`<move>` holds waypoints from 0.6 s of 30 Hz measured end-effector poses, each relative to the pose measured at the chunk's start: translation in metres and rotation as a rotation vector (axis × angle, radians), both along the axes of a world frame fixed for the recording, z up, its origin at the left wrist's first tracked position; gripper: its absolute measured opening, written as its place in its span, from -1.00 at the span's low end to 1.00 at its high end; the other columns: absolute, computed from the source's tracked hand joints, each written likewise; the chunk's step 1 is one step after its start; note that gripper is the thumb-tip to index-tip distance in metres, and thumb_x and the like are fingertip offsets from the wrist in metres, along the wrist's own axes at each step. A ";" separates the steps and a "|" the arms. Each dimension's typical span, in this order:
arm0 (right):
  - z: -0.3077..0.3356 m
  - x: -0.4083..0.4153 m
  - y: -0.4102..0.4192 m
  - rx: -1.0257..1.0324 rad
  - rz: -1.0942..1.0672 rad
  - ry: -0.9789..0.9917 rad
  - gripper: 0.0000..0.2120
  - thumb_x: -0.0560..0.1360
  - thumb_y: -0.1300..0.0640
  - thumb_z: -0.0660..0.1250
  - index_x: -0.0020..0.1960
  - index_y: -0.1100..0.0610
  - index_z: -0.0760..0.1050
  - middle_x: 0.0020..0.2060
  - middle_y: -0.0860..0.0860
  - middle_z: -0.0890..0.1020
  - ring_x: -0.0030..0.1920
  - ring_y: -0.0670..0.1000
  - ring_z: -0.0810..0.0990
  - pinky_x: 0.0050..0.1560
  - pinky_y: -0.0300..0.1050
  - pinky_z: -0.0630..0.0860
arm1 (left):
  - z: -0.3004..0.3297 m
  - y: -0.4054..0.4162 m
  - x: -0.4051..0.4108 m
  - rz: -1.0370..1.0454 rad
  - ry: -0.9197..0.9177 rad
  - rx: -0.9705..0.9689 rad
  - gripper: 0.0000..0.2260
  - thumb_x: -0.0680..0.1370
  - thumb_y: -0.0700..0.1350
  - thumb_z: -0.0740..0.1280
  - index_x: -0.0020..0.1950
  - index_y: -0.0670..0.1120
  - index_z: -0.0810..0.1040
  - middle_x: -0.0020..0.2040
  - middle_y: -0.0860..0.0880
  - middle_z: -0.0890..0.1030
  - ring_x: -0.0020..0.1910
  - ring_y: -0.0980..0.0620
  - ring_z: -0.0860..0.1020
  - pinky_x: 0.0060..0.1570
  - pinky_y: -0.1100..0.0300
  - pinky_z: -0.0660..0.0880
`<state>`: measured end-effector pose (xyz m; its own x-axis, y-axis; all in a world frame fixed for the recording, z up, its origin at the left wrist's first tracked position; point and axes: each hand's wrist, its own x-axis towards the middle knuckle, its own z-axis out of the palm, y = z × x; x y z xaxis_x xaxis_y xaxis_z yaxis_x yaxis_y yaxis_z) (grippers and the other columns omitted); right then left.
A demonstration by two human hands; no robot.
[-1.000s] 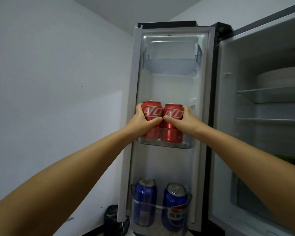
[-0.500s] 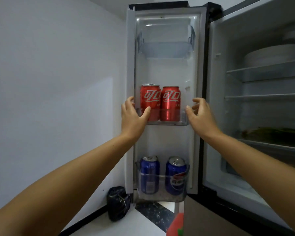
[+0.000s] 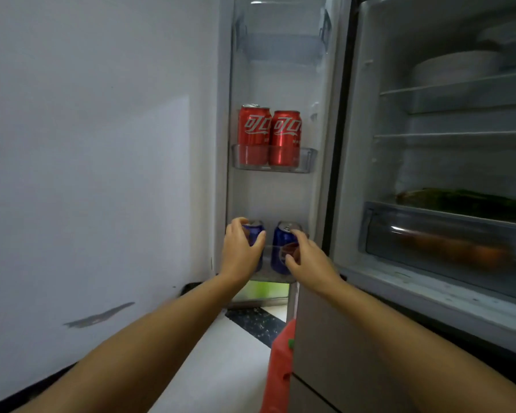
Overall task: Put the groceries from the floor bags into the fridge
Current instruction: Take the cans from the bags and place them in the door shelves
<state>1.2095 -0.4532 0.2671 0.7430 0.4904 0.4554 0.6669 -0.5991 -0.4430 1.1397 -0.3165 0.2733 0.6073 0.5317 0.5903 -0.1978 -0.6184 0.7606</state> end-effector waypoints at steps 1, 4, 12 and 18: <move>-0.007 -0.005 -0.004 -0.027 0.001 -0.009 -0.47 0.53 0.03 0.23 0.45 0.02 0.16 0.27 0.10 0.46 0.20 0.15 0.51 0.19 0.14 0.47 | -0.010 -0.005 -0.005 0.014 0.014 -0.007 -0.73 0.55 -0.08 0.32 0.20 -0.10 0.35 0.12 -0.13 0.47 -0.01 0.02 0.48 -0.02 0.20 0.44; -0.028 -0.017 -0.019 -0.067 0.037 -0.001 -0.45 0.53 0.04 0.23 0.47 0.03 0.14 0.29 0.09 0.45 0.19 0.13 0.51 0.18 0.13 0.47 | -0.045 -0.017 -0.022 0.062 0.087 -0.049 -0.70 0.55 -0.05 0.31 0.22 -0.08 0.35 0.13 -0.10 0.47 0.04 -0.01 0.50 0.08 0.07 0.53; -0.136 -0.065 -0.034 -0.368 0.235 0.140 -0.59 0.53 0.07 0.21 0.36 0.13 0.32 0.19 0.14 0.50 0.14 0.17 0.51 0.11 0.05 0.48 | -0.173 -0.052 -0.124 0.258 0.386 -0.136 -0.68 0.55 -0.02 0.30 0.26 -0.10 0.38 0.06 -0.05 0.46 -0.02 0.01 0.48 -0.03 0.16 0.47; -0.232 -0.175 0.017 -0.683 0.532 0.250 -0.57 0.56 0.05 0.19 0.39 0.13 0.28 0.24 0.16 0.48 0.19 0.17 0.49 0.17 0.06 0.47 | -0.266 -0.034 -0.290 0.532 0.605 -0.318 -0.71 0.56 -0.03 0.27 0.22 -0.13 0.41 -0.01 -0.08 0.48 -0.08 -0.03 0.48 -0.08 0.10 0.43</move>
